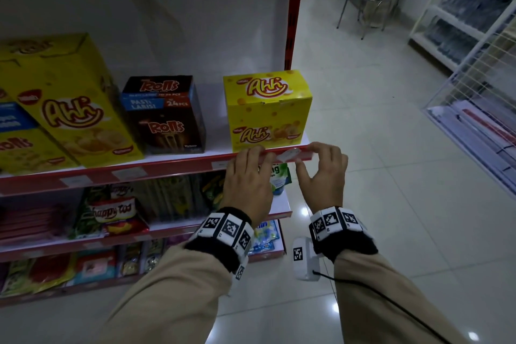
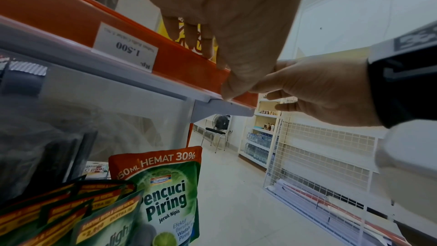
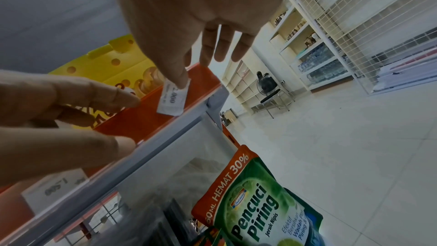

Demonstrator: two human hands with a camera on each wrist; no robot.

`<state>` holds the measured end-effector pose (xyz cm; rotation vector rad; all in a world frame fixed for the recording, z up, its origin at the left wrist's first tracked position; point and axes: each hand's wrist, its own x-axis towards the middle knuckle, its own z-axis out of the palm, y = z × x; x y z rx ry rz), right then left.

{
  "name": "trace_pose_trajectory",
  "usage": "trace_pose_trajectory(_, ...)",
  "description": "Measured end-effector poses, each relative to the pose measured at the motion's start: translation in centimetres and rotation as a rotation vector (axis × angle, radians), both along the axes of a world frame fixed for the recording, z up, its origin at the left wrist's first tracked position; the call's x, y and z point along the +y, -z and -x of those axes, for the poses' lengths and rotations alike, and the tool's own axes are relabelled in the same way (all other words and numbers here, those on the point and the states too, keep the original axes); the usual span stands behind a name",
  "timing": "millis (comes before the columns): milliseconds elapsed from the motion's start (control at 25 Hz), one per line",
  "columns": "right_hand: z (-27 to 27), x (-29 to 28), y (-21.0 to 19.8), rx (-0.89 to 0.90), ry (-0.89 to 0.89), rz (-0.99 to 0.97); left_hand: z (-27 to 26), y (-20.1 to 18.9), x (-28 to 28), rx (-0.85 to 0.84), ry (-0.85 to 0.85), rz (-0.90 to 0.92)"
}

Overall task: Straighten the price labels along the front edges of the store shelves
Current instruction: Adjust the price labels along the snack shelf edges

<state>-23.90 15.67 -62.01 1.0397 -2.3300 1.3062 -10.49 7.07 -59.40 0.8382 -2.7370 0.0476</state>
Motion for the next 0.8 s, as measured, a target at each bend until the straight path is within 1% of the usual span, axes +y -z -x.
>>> trace_pose_trajectory(160,0.2,-0.5,-0.4,0.05,0.057,0.006,-0.2,0.0,-0.3,0.008,0.02,0.028)
trace_pose_trajectory(280,0.2,-0.9,-0.9,0.077,0.041,0.012,0.0,0.0,-0.6,0.02,0.027,0.005)
trace_pose_trajectory(400,-0.1,-0.8,-1.4,0.017,-0.002,0.02,0.2,-0.4,-0.8,0.028,0.039,-0.014)
trace_pose_trajectory(520,-0.3,-0.6,-2.0,-0.039,-0.033,0.075,0.1,-0.7,-1.0,0.027,0.072,-0.011)
trace_pose_trajectory(680,0.0,-0.8,-2.8,-0.123,-0.144,0.109,0.6,-1.0,-1.3,0.064,0.053,-0.166)
trace_pose_trajectory(800,-0.1,-0.8,-2.5,-0.244,-0.213,0.14,0.8,-1.0,-1.7,0.099,0.037,-0.251)
